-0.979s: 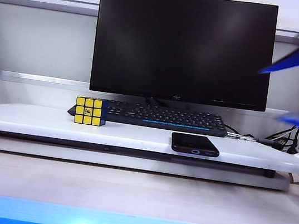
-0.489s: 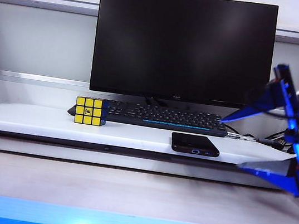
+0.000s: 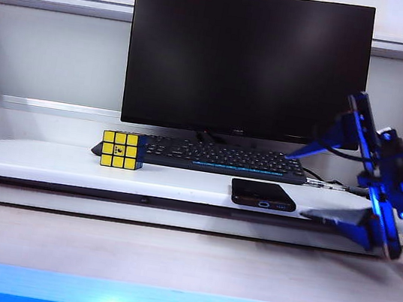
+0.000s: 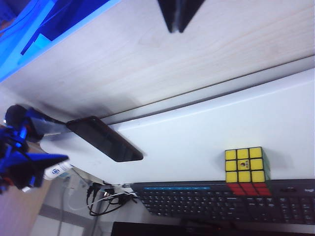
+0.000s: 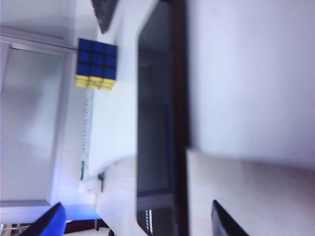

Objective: Put the phone on top of the Rubik's Cube.

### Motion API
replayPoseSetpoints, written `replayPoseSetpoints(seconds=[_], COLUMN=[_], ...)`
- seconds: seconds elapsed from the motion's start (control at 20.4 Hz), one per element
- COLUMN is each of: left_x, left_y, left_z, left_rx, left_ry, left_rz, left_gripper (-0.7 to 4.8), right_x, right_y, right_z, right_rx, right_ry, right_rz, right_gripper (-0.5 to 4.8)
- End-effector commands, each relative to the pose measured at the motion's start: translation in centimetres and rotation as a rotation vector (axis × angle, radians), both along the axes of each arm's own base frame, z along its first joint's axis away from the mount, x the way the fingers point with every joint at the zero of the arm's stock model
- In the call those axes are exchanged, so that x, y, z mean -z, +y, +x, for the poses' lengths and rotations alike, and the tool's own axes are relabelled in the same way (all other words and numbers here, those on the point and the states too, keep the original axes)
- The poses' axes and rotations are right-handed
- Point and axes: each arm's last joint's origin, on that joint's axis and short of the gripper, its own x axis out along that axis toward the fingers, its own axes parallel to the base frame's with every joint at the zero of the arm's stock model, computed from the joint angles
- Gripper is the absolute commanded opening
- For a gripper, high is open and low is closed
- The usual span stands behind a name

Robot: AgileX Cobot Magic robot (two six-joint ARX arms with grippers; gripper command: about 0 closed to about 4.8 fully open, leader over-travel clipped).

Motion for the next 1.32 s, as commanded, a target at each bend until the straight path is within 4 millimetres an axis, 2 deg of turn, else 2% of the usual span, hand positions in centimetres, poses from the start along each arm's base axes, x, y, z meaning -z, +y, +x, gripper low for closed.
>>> replayPoseSetpoints(seconds=[0.05, 0.2, 0.54, 0.59, 0.78, 0.93, 1.08, 1.17, 1.32], left_x=[0.2, 0.2, 0.2, 0.2, 0.2, 0.2, 0.2, 0.2, 0.2], left_y=[0.0, 0.0, 0.0, 0.0, 0.0, 0.0, 0.0, 0.0, 0.0], left_z=[0.0, 0.0, 0.0, 0.0, 0.0, 0.0, 0.0, 0.0, 0.0], left_rx=[0.016, 0.015, 0.014, 0.015, 0.015, 0.014, 0.014, 0.014, 0.013], left_ry=[0.019, 0.019, 0.019, 0.019, 0.019, 0.019, 0.019, 0.019, 0.019], left_rz=[0.003, 0.003, 0.003, 0.002, 0.002, 0.003, 0.003, 0.003, 0.003], left_gripper=[-0.05, -0.06, -0.05, -0.06, -0.06, -0.06, -0.06, -0.06, -0.06], right_x=[-0.3, 0.3, 1.1, 1.3, 1.3, 1.3, 1.3, 1.3, 1.3], right_y=[0.1, 0.5, 2.8, 2.8, 2.8, 2.8, 2.7, 2.7, 2.8], right_z=[0.5, 0.4, 1.1, 1.1, 1.1, 1.1, 1.1, 1.1, 1.1], right_rx=[0.005, -0.003, -0.058, -0.057, -0.054, -0.054, -0.054, -0.054, -0.055], right_ry=[-0.004, 0.049, 0.089, 0.093, 0.093, 0.093, 0.094, 0.094, 0.091], right_rz=[0.023, 0.011, 0.016, 0.014, 0.014, 0.013, 0.013, 0.013, 0.013], right_gripper=[3.58, 3.58, 3.42, 2.92, 2.44, 1.72, 1.24, 0.54, 0.33])
